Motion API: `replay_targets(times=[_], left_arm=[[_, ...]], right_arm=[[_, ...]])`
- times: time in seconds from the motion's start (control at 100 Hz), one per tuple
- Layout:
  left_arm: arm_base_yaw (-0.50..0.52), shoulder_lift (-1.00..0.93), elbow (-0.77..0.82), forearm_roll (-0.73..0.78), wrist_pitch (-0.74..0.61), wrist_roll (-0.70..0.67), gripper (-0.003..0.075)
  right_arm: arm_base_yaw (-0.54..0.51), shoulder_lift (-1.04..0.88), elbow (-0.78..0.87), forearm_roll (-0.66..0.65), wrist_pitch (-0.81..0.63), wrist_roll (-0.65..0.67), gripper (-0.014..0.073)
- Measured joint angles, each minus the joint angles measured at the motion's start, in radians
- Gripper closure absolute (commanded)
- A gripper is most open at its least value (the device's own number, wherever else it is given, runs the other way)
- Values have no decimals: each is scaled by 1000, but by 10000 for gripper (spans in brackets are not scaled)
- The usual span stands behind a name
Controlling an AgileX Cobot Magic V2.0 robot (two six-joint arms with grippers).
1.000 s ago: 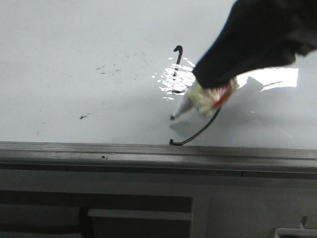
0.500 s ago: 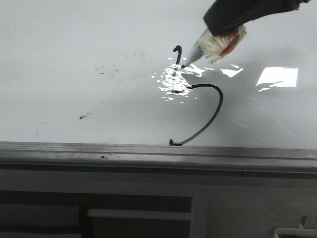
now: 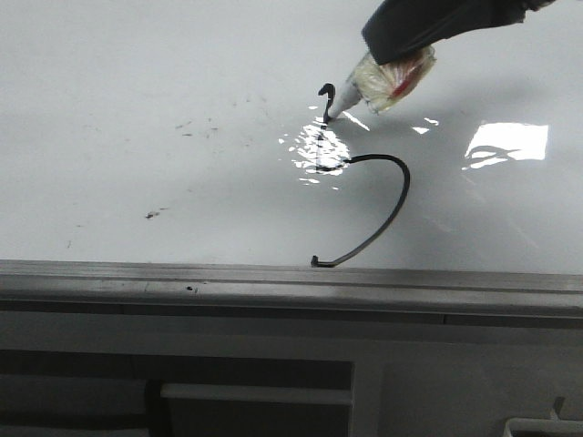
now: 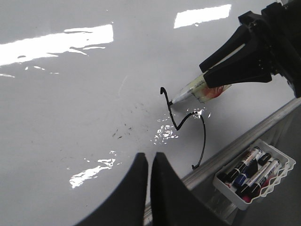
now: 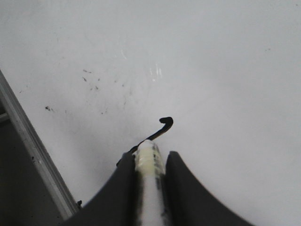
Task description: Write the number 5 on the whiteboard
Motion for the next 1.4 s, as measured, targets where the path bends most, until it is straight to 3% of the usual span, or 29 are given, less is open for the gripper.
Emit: replay_targets(times=[0.3, 0.73, 0.94, 1.04, 1.15, 1.21, 1.27, 1.4], left_arm=[[0, 0, 0, 0, 0, 0, 741], [0, 0, 0, 0, 0, 0, 741], [0, 0, 0, 0, -3, 0, 731], [0, 0, 0, 0, 11, 0, 615], [0, 16, -5, 3, 76, 0, 323], [0, 46, -25, 3, 124, 3, 232], [0, 85, -53, 4, 173, 37, 214], [-16, 208, -144, -22, 259, 196, 275]], right_arm=[[-37, 6, -5, 25, 23, 0, 652], [-202, -67, -12, 70, 142, 2, 653], [-190, -89, -12, 60, 147, -1, 658], [-127, -120, -13, 15, 173, -16, 658], [-19, -170, -27, 9, 221, -42, 658], [40, -185, -32, 9, 241, -54, 658], [87, -187, -32, 7, 261, -81, 658], [188, -156, -28, 3, 265, -164, 658]])
